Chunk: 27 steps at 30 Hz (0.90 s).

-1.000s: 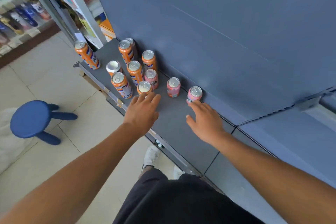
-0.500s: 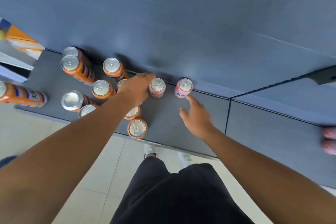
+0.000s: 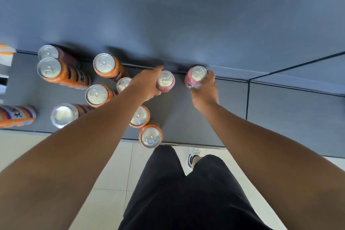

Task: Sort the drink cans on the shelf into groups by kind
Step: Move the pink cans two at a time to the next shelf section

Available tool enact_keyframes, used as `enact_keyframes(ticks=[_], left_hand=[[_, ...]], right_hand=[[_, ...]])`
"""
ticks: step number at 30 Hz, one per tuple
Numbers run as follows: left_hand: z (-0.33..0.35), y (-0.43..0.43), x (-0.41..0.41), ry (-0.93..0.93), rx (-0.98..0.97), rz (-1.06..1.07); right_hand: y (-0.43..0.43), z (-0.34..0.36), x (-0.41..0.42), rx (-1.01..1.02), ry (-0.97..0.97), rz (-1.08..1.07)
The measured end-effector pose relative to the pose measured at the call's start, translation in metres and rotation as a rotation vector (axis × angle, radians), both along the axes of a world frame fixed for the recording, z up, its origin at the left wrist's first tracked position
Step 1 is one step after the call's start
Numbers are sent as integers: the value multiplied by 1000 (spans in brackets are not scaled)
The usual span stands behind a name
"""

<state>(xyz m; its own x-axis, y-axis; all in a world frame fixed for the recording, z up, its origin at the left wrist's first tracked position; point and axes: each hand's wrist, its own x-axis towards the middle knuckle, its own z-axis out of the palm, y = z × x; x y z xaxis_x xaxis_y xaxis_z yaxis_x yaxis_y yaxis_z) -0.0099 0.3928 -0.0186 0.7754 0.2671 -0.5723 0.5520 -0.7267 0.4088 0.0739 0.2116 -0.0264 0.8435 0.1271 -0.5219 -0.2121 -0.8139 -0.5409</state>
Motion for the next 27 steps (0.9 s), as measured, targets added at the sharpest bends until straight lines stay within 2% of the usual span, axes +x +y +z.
enact_keyframes(ticks=[6,14,18,27], left_hand=[[-10,1,10,-78,-87,60],[-5,-11,15,-110,-250,121],[15,-14,8,-97,-369,234],[109,-41,-11,-339,-563,293]], right_hand=[[-2,-12,12,77,36,-19],[-10,-1,9,201,98,-176],[-29,21,1,307,194,-275],[-58,101,-5,433,137,-314]])
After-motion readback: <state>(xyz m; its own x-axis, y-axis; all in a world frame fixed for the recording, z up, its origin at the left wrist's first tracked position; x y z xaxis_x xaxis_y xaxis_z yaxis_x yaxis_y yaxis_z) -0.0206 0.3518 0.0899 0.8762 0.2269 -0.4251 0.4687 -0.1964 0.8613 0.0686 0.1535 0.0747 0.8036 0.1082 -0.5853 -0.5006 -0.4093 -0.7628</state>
